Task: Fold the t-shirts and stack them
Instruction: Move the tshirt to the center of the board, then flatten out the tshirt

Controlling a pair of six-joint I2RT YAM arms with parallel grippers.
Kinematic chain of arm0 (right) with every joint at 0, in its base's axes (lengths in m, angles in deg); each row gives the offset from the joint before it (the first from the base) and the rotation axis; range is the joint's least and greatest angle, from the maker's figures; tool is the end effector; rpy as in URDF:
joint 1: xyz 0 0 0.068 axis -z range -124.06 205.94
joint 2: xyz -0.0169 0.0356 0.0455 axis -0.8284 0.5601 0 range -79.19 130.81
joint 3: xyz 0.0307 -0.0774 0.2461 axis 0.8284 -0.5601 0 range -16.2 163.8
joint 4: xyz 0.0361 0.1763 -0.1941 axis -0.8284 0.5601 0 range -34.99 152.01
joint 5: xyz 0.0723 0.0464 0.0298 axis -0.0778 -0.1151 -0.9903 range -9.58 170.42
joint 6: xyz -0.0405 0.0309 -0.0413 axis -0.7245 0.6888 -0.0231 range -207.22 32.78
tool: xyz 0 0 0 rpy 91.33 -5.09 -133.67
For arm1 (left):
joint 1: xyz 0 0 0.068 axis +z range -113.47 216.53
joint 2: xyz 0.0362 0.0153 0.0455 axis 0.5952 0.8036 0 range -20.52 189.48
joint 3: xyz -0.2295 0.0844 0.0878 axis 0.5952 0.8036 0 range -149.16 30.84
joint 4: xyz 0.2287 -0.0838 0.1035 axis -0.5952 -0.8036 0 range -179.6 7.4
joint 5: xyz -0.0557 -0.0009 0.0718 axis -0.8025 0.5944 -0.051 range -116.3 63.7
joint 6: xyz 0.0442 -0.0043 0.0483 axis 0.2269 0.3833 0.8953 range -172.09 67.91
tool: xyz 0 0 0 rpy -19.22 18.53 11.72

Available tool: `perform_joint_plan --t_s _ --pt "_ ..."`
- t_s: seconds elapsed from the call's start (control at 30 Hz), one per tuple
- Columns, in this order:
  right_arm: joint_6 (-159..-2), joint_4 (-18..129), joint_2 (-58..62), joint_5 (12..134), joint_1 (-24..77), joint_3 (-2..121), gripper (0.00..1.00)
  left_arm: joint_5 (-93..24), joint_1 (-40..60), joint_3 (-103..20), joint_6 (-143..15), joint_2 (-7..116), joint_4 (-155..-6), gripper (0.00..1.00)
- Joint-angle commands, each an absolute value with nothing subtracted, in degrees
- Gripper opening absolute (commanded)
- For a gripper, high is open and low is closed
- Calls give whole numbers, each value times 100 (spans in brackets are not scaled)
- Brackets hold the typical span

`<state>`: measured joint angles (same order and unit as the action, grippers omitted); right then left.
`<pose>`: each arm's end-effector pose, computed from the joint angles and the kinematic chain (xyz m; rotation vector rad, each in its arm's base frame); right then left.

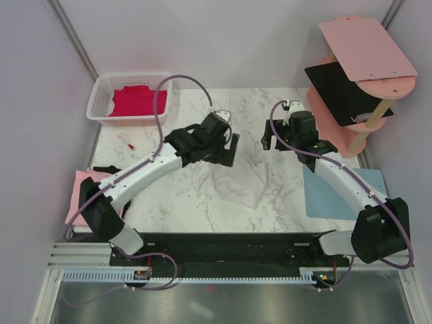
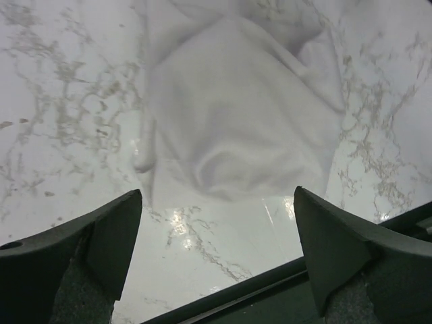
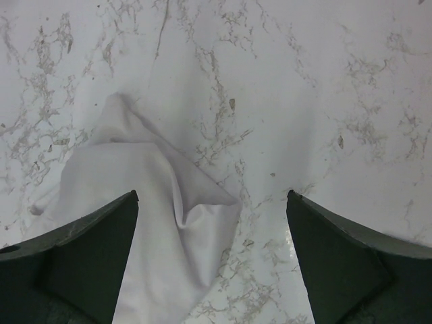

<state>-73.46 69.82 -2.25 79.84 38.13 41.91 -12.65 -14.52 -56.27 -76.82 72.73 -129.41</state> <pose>0.3069 0.0992 0.2645 -0.0828 2.1748 0.3276 0.2373 -0.2742 0.2976 0.4671 2.4342 -0.2758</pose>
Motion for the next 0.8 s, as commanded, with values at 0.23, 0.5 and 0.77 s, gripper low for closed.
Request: perform_joint_plan --t_s 0.23,0.5,0.77 --pt "-7500 7056 -45 7900 2616 4444 91 -2005 786 -4334 -7248 6464 -12743 100" --pt "-7140 7610 667 8086 1332 5060 59 -3587 2079 -4017 -7249 6772 -12602 100" --pt "-6911 7795 1387 8534 304 5271 62 -4106 2545 -4052 -7082 7071 -12602 100"
